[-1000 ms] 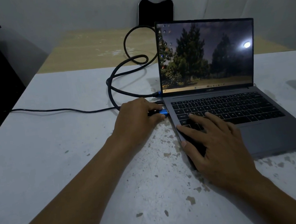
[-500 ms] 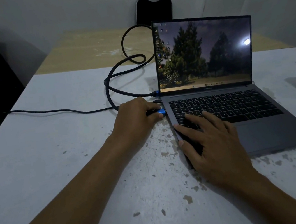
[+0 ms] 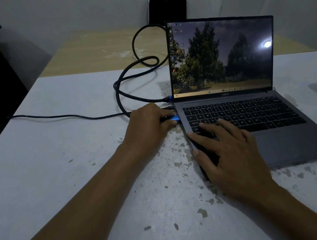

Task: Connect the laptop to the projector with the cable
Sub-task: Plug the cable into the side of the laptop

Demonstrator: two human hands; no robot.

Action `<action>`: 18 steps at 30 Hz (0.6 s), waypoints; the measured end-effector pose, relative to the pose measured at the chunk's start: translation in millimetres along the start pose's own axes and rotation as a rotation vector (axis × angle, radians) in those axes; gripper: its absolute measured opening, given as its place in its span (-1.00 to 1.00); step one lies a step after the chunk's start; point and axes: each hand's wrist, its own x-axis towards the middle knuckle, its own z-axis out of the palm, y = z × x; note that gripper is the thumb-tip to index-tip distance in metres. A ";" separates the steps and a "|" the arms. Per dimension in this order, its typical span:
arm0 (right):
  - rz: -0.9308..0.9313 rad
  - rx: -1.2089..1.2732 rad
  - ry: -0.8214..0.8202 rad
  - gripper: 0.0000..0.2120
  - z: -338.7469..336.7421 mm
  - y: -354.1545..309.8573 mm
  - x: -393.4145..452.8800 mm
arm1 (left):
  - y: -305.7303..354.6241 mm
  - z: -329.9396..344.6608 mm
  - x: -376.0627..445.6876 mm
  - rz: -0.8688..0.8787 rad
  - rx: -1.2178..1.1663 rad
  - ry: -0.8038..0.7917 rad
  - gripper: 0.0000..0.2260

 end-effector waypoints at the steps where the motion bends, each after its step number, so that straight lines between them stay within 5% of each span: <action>1: -0.001 0.004 0.002 -0.50 -0.1 0.2 -0.1 | -0.6 -0.6 0.6 0.009 0.005 -0.020 -0.70; 13: -0.009 0.004 0.004 -0.52 0.0 0.2 -0.4 | 6.3 4.6 -7.0 0.058 0.025 0.082 -0.73; 18: -0.012 0.005 0.001 -0.52 -0.2 0.7 -0.4 | -2.8 -4.4 2.4 0.036 -0.008 -0.061 -0.69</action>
